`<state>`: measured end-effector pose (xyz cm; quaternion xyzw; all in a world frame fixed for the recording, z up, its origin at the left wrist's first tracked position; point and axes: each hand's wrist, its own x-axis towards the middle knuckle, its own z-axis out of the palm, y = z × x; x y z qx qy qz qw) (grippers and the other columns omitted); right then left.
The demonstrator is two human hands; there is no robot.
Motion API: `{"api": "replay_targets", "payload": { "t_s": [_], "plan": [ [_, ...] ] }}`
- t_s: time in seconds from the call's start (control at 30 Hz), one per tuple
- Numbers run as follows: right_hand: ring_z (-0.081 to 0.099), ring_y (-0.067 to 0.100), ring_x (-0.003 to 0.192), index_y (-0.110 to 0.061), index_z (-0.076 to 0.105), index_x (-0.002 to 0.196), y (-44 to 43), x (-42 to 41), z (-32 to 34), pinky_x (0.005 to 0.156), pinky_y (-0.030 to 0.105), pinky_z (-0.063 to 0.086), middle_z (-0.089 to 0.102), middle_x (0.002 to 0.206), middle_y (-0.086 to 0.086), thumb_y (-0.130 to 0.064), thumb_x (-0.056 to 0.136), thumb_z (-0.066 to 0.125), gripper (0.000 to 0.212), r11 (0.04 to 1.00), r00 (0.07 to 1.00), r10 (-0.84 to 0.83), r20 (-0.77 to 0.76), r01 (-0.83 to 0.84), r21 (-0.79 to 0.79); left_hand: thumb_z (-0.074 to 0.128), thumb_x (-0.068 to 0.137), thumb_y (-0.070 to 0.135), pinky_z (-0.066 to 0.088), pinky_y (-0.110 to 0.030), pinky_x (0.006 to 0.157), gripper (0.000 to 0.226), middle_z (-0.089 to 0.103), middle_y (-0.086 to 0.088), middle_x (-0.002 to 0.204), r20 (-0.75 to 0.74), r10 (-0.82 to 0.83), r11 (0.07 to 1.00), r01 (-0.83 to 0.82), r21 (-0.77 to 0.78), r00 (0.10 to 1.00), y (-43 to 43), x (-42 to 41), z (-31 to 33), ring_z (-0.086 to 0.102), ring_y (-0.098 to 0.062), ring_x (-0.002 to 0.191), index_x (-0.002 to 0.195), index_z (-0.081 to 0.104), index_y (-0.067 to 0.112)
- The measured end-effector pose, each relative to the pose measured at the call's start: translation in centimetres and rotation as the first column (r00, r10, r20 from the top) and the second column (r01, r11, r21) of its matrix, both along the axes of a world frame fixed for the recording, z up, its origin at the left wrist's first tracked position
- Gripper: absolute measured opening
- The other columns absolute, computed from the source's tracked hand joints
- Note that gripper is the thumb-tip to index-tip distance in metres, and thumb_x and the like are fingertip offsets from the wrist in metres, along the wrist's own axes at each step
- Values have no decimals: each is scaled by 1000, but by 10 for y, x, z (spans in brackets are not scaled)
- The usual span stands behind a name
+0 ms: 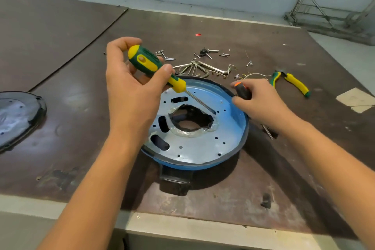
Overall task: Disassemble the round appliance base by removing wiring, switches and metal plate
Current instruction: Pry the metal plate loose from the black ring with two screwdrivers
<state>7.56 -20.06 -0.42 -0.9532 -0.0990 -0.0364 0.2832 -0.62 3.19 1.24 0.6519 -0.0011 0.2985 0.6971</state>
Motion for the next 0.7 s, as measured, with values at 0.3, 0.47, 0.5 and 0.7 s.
{"api": "replay_targets", "payload": {
  "t_s": [0.3,0.47,0.5,0.7],
  "plan": [
    [73,27,69,-21,65,109,1,-42,7,54,45,63,68,93,8,-8,91,61,22,996,956,82,-282,-72,45,81,81,15,63,-41,74,50,64,-19,107,-38,49,994,-45,99,998,-11,-5,4,72,-28,91,115,44,17],
    [56,14,45,-17,65,106,-12,-52,10,44,25,48,62,56,3,-5,96,60,16,972,900,168,-402,-84,218,80,82,15,61,-44,78,46,69,-6,99,-56,61,986,-51,160,997,-15,-7,-1,72,-22,89,114,46,21],
    [56,15,47,-15,65,103,-13,-49,12,45,27,48,62,58,5,-6,96,61,12,974,922,153,-356,-80,210,80,83,15,61,-43,79,46,69,-4,98,-57,62,985,-52,165,996,-15,-8,-2,72,-20,89,115,47,21],
    [53,16,54,-16,56,88,-9,-32,23,52,31,48,63,69,3,-12,102,61,15,714,997,65,28,-66,697,73,90,12,62,-33,80,42,67,-4,102,-96,53,989,-39,143,994,-8,-3,-11,71,-17,94,120,46,22]
  ]
}}
